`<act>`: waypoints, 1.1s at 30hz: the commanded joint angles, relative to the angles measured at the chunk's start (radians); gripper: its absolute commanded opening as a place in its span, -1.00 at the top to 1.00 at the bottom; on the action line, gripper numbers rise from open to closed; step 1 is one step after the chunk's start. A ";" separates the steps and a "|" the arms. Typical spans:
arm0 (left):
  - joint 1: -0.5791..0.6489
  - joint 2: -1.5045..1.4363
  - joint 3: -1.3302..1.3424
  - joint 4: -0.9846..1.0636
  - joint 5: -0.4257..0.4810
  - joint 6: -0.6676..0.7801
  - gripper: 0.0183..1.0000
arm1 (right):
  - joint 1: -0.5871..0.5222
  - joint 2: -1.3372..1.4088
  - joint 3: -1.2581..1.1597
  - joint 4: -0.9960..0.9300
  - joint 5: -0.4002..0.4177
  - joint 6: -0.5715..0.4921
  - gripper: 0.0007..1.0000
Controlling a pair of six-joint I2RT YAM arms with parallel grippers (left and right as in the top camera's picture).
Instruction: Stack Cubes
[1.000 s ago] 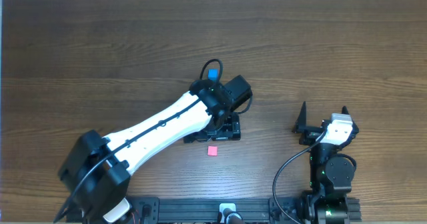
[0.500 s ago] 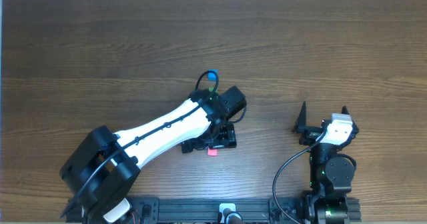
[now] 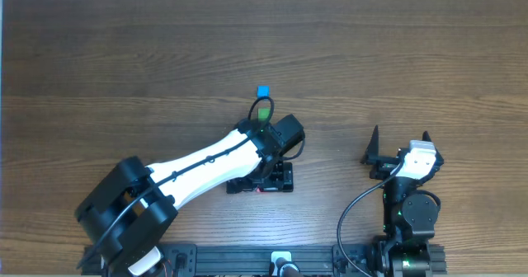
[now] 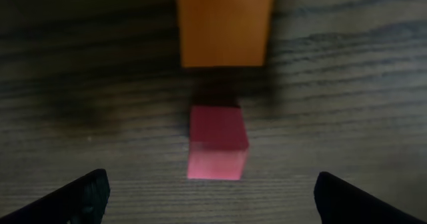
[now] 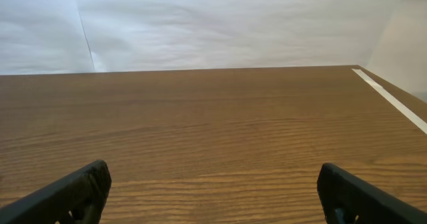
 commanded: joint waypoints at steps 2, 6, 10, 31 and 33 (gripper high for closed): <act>-0.003 0.035 -0.012 0.005 0.006 0.079 -0.99 | 0.000 -0.010 -0.009 0.002 -0.005 -0.005 -0.98; -0.003 0.050 -0.012 0.009 0.002 0.085 -0.97 | 0.000 -0.010 -0.009 0.002 -0.005 -0.005 -0.99; -0.003 0.053 -0.018 0.019 -0.013 0.085 -0.93 | 0.000 -0.010 -0.009 0.002 -0.005 -0.005 -0.99; -0.003 0.053 -0.058 0.076 -0.034 0.085 -0.53 | 0.000 -0.010 -0.009 0.002 -0.005 -0.005 -0.99; -0.003 0.053 -0.058 0.079 -0.036 0.085 -0.50 | 0.000 -0.010 -0.009 0.002 -0.005 -0.005 -0.99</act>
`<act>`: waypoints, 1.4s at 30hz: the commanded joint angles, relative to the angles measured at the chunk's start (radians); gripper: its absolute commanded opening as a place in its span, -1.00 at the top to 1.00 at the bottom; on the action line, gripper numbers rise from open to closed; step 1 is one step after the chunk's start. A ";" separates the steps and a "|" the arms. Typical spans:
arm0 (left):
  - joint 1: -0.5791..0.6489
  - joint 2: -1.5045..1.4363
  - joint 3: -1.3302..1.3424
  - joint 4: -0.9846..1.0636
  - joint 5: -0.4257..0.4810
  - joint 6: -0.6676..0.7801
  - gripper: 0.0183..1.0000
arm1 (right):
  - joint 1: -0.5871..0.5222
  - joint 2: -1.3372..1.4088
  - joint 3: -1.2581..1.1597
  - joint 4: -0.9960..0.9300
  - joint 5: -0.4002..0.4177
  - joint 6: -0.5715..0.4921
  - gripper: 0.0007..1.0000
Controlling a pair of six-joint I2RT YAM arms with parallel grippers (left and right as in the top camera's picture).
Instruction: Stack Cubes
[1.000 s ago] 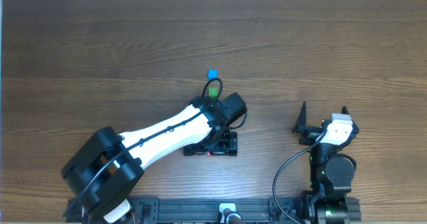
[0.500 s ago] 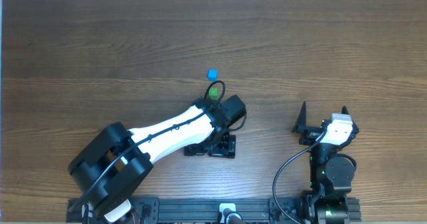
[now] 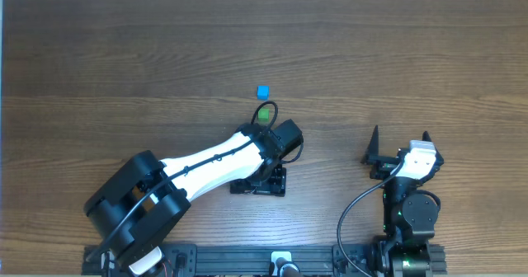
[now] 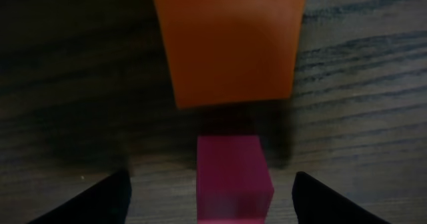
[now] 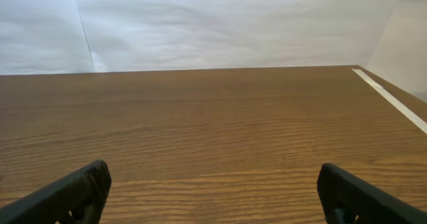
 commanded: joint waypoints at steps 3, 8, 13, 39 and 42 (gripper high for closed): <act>-0.002 0.008 -0.007 0.013 -0.022 0.011 -0.42 | 0.000 -0.011 -0.009 0.002 -0.005 -0.005 -0.99; -0.002 0.008 -0.007 0.037 -0.029 0.011 -0.34 | 0.000 -0.011 -0.009 0.002 -0.005 -0.005 -0.98; -0.002 0.009 -0.007 0.045 -0.029 0.011 -0.22 | 0.000 -0.011 -0.009 0.002 -0.005 -0.005 -0.98; -0.002 0.009 -0.007 0.034 -0.029 0.010 0.32 | 0.000 -0.011 -0.009 0.002 -0.005 -0.005 -0.99; -0.002 0.009 -0.007 0.034 -0.029 0.010 0.33 | 0.000 -0.011 -0.009 0.002 -0.005 -0.005 -0.99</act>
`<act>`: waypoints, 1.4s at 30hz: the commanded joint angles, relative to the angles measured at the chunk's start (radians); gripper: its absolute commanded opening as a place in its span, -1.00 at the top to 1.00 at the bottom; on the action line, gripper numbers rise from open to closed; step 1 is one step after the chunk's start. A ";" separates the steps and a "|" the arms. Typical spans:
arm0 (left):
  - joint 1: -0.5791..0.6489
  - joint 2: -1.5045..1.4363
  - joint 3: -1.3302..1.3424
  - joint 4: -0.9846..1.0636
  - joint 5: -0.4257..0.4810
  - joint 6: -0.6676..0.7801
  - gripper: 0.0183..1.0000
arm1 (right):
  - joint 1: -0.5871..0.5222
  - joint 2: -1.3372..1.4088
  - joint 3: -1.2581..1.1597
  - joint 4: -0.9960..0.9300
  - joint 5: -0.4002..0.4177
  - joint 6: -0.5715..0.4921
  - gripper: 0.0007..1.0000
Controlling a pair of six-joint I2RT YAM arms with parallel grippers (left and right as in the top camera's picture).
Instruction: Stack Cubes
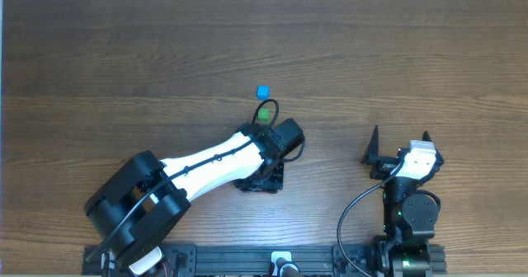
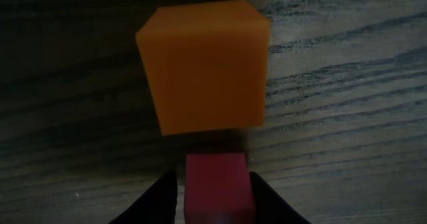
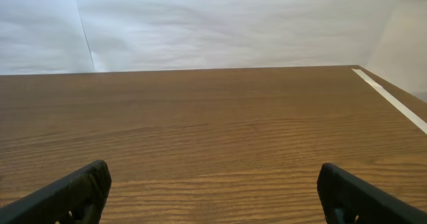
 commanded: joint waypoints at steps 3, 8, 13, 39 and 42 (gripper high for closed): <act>-0.002 0.009 -0.007 -0.005 -0.009 0.010 0.36 | 0.000 -0.011 -0.009 0.002 -0.005 -0.005 -0.98; -0.002 0.009 -0.007 -0.005 -0.009 0.010 0.48 | 0.000 -0.011 -0.009 0.002 -0.005 -0.005 -0.98; -0.002 0.009 -0.007 -0.008 -0.009 0.010 0.64 | 0.000 -0.011 -0.009 0.002 -0.005 -0.005 -0.98; 0.064 -0.085 0.142 -0.137 -0.137 0.039 0.95 | 0.000 -0.011 -0.009 0.002 -0.005 -0.005 -0.99; 0.079 -0.087 0.192 -0.136 -0.143 0.076 0.96 | 0.000 -0.011 -0.009 0.002 -0.005 -0.005 -0.99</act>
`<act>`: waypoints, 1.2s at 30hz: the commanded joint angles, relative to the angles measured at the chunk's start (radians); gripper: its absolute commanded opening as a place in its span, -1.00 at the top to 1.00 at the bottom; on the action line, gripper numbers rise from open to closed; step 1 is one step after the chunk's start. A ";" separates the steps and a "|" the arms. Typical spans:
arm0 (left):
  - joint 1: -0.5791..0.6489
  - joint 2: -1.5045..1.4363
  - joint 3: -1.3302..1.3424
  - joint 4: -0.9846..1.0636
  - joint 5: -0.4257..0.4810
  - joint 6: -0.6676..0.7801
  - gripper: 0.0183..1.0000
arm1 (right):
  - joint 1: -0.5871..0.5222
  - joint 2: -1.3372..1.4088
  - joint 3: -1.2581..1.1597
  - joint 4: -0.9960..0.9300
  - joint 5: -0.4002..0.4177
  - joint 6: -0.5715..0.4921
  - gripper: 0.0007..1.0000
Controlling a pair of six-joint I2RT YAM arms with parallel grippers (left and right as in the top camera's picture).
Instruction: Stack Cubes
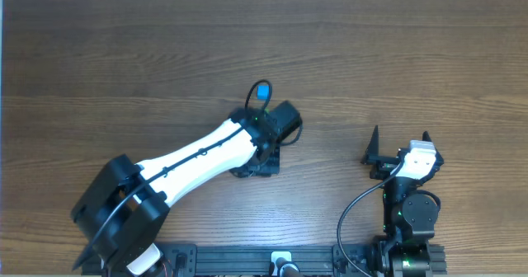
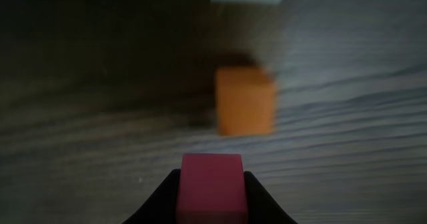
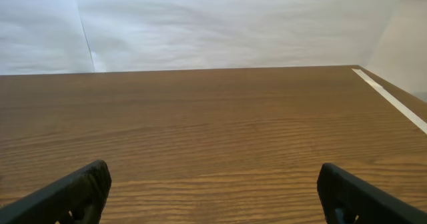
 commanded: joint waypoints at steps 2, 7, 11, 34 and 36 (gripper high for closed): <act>0.033 -0.033 0.096 -0.002 -0.035 0.068 0.96 | 0.000 -0.011 -0.009 0.002 -0.005 -0.004 -0.99; 0.074 -0.029 0.149 -0.024 -0.035 0.095 0.96 | 0.000 -0.011 -0.009 0.002 -0.005 -0.004 -0.99; 0.100 -0.008 0.196 -0.053 -0.035 0.135 0.96 | 0.000 -0.011 -0.009 0.002 -0.005 -0.004 -0.98; 0.137 0.157 0.292 -0.058 -0.031 0.180 0.96 | 0.000 -0.011 -0.009 0.002 -0.005 -0.004 -0.99; 0.137 0.167 0.292 -0.051 -0.030 0.180 0.96 | 0.000 -0.011 -0.009 0.002 -0.005 -0.004 -0.99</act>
